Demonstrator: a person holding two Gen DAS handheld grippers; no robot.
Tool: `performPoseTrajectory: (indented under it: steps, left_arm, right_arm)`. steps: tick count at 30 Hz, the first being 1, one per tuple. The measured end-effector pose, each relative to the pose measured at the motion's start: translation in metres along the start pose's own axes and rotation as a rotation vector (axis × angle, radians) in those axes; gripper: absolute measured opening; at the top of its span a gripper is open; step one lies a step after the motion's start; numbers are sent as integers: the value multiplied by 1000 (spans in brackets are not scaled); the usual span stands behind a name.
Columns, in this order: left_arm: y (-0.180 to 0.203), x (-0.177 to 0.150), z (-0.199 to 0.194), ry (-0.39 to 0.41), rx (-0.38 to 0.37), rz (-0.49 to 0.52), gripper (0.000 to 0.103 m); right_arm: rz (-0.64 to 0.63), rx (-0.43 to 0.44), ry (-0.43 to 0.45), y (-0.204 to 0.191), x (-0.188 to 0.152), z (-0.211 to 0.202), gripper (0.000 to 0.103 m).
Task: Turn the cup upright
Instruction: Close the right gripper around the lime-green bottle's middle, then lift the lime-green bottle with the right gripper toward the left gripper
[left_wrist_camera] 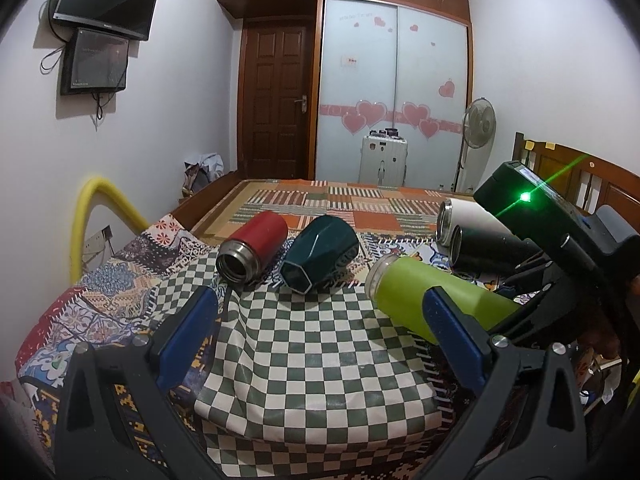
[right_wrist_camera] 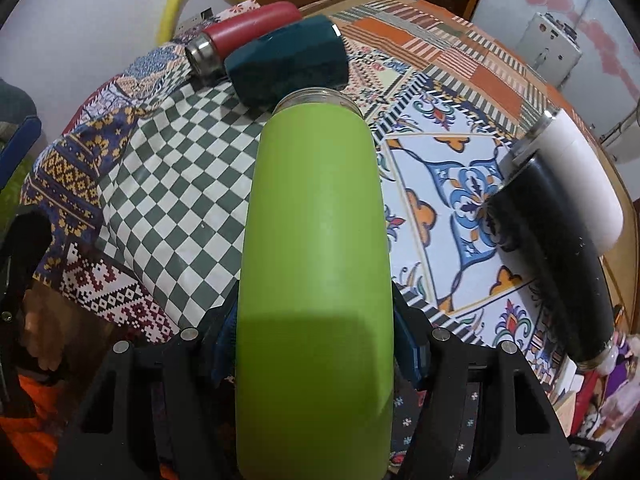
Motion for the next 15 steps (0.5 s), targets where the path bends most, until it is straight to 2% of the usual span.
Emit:
performPoseTrajectory:
  steps: [13, 15]
  left_arm:
    - [-3, -2, 6, -23, 1, -11, 103]
    - [-4, 0, 6, -29, -2, -16, 103]
  right_arm:
    - [-25, -15, -44, -8, 1, 11, 62]
    - [-35, -22, -18, -10, 1, 6, 62]
Point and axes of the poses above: each gripper's, at about its wrist camera, not at the fingertips, and z roughly the way its jaws point, y to its right, x to its top, the point moved 1 cm from there along z, roughly the way its jaws point, and after that the axes turned 13 degrees about z, right-handed, at the moved point
